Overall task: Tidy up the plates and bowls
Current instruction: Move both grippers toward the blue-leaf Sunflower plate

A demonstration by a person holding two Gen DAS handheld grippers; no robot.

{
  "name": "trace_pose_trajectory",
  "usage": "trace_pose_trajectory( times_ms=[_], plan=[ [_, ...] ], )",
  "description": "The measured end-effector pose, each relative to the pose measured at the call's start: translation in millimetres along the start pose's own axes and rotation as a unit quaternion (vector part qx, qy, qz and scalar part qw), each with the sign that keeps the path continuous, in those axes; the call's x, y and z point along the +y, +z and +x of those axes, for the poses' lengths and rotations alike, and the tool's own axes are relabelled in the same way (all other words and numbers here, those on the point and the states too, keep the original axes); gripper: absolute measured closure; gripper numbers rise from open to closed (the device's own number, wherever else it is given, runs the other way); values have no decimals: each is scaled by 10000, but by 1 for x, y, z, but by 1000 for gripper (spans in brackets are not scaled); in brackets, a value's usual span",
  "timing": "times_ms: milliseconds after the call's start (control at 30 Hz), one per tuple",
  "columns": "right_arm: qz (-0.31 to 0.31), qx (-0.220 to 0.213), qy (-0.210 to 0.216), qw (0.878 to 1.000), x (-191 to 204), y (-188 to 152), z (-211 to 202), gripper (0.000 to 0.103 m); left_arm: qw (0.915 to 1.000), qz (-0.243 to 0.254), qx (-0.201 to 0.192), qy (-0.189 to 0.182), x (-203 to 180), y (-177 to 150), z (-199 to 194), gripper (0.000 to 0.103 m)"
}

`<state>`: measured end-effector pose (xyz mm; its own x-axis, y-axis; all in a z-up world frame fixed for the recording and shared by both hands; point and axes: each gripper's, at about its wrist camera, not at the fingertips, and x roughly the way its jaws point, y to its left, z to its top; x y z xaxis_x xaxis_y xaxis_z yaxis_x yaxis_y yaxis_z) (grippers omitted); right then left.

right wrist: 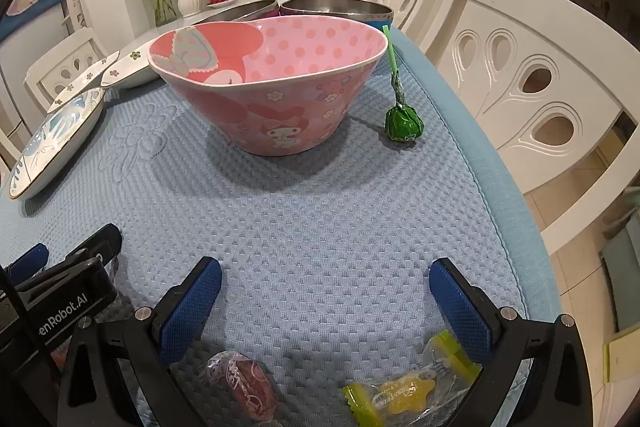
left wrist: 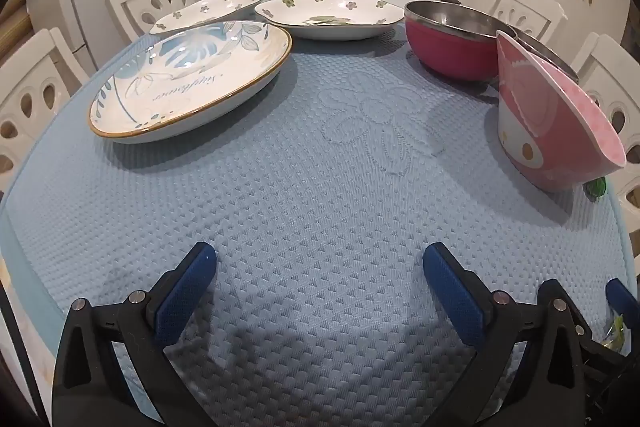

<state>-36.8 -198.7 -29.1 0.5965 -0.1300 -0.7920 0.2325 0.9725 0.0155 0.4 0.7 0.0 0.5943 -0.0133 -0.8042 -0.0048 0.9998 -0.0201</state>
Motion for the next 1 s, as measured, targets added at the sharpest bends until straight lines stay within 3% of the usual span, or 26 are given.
trace_pose_trajectory(
  times_ms=[100,200,367,500,667,867,1000],
  plan=[
    [13,-15,56,10000,-1,-1,-1,0,9994,261,221,-74,2,5,0,0],
    [-60,73,154,9998,-1,-4,-8,0,9965,515,445,-485,17,11,4,0],
    [28,900,125,9959,7,-1,-14,0,9826,1448,859,-781,6,14,3,0],
    [-76,1539,-97,9880,20,4,-14,0,9803,1863,495,-422,21,22,-19,6],
    [-80,989,134,9950,56,26,-70,0,9847,1692,112,-400,64,43,-66,6],
    [-442,-128,448,9979,131,70,-143,0,9925,1058,-600,95,151,92,-126,5],
    [-625,-322,675,9952,182,90,-160,0,9946,576,-764,402,196,112,-141,5]
  ],
)
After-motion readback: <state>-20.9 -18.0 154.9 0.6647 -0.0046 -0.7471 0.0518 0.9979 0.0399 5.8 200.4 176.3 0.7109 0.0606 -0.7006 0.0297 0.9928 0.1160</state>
